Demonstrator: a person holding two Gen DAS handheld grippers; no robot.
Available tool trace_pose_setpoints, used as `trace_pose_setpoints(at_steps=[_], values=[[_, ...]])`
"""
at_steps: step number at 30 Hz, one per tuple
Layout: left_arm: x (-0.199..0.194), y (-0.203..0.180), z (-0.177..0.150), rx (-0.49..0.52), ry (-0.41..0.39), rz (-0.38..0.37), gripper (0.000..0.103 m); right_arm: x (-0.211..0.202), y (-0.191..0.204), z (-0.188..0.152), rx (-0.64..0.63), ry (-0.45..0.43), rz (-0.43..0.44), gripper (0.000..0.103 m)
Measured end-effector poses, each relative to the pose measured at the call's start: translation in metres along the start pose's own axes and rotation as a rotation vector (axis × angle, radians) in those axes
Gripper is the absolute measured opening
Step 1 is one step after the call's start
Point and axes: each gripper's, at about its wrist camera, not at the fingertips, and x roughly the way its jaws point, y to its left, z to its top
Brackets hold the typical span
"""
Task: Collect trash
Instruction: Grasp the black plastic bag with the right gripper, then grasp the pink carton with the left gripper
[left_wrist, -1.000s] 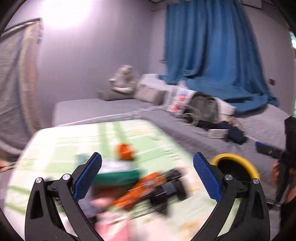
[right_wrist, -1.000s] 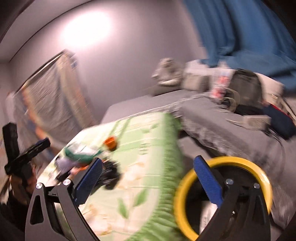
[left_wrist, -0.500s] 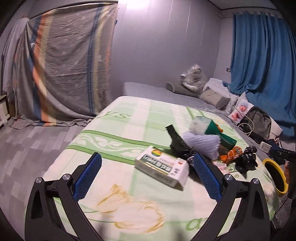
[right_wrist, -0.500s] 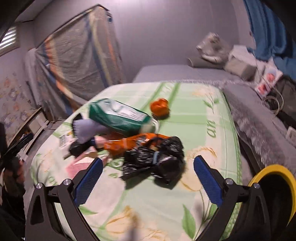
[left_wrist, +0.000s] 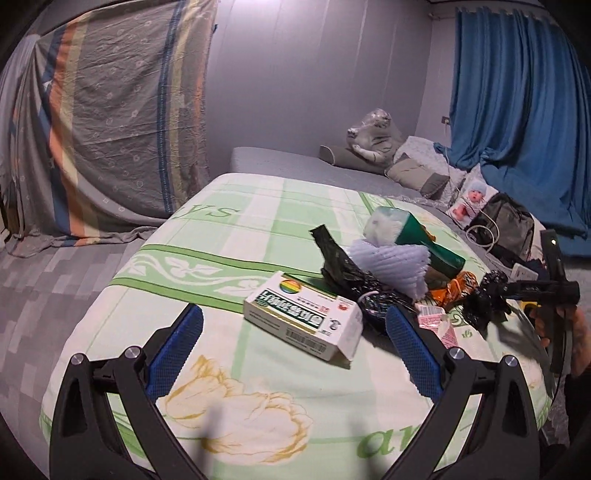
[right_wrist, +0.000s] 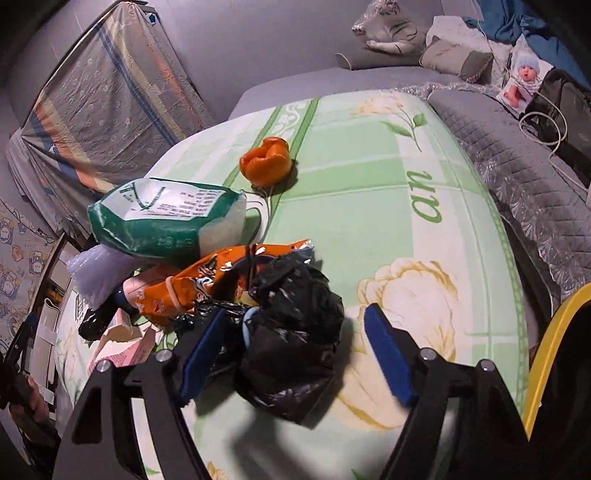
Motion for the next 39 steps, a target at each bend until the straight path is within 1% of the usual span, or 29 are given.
trace_pose_setpoints(at_steps=[1, 2, 3, 4, 5, 7, 10, 13, 14, 16, 18, 20, 23, 25, 30, 34, 35, 36, 38, 39], values=[[0.000, -0.005, 0.000, 0.012, 0.002, -0.010, 0.095, 0.002, -0.001, 0.000, 0.010, 0.007, 0.015, 0.056], [0.001, -0.012, 0.000, 0.028, 0.008, -0.028, 0.095, 0.003, -0.002, 0.000, 0.014, 0.011, 0.023, 0.049], [0.001, -0.019, -0.001, 0.046, 0.016, -0.045, 0.095, 0.003, -0.002, 0.000, 0.013, 0.011, 0.025, 0.047], [0.003, -0.026, -0.002, 0.065, 0.025, -0.060, 0.095, 0.002, -0.002, -0.001, 0.006, 0.008, 0.028, 0.038], [0.005, -0.036, -0.003, 0.093, 0.040, -0.076, 0.095, 0.000, -0.001, -0.001, 0.004, 0.005, 0.036, 0.034], [0.009, -0.053, -0.006, 0.134, 0.064, -0.102, 0.095, -0.006, -0.001, -0.002, 0.012, -0.006, 0.064, 0.030], [0.018, -0.082, -0.012, 0.197, 0.106, -0.156, 0.095, -0.024, -0.001, -0.006, 0.029, -0.038, 0.147, 0.026], [0.029, -0.099, -0.017, 0.220, 0.158, -0.185, 0.095, -0.048, 0.001, -0.011, 0.025, -0.086, 0.205, 0.026], [0.037, -0.107, -0.020, 0.229, 0.193, -0.196, 0.095, -0.056, 0.002, -0.012, 0.017, -0.103, 0.215, 0.025], [0.046, -0.115, -0.024, 0.238, 0.230, -0.205, 0.095, -0.071, 0.005, -0.014, 0.001, -0.132, 0.243, 0.025], [0.059, -0.124, -0.028, 0.246, 0.273, -0.205, 0.095, -0.083, 0.005, -0.017, 0.002, -0.148, 0.270, 0.025], [0.070, -0.130, -0.031, 0.247, 0.307, -0.196, 0.095, -0.095, 0.005, -0.021, -0.001, -0.164, 0.277, 0.025], [0.083, -0.133, -0.033, 0.240, 0.351, -0.184, 0.095, -0.106, 0.005, -0.026, 0.000, -0.176, 0.311, 0.025], [0.092, -0.135, -0.036, 0.240, 0.384, -0.174, 0.095, -0.112, 0.005, -0.028, -0.002, -0.185, 0.315, 0.025], [0.109, -0.137, -0.039, 0.244, 0.426, -0.151, 0.095, -0.122, 0.012, -0.031, -0.017, -0.200, 0.325, 0.026], [0.113, -0.137, -0.036, 0.233, 0.424, -0.144, 0.094, -0.128, 0.018, -0.035, -0.036, -0.211, 0.327, 0.026], [0.114, -0.136, -0.035, 0.236, 0.424, -0.140, 0.088, -0.130, 0.019, -0.036, -0.037, -0.210, 0.331, 0.026], [0.115, -0.136, -0.035, 0.245, 0.423, -0.129, 0.078, -0.130, 0.018, -0.036, -0.034, -0.211, 0.333, 0.025], [0.116, -0.135, -0.033, 0.255, 0.414, -0.122, 0.066, -0.132, 0.018, -0.037, -0.029, -0.213, 0.329, 0.026], [0.115, -0.133, -0.032, 0.248, 0.414, -0.128, 0.065, -0.132, 0.017, -0.037, -0.023, -0.214, 0.328, 0.026]])
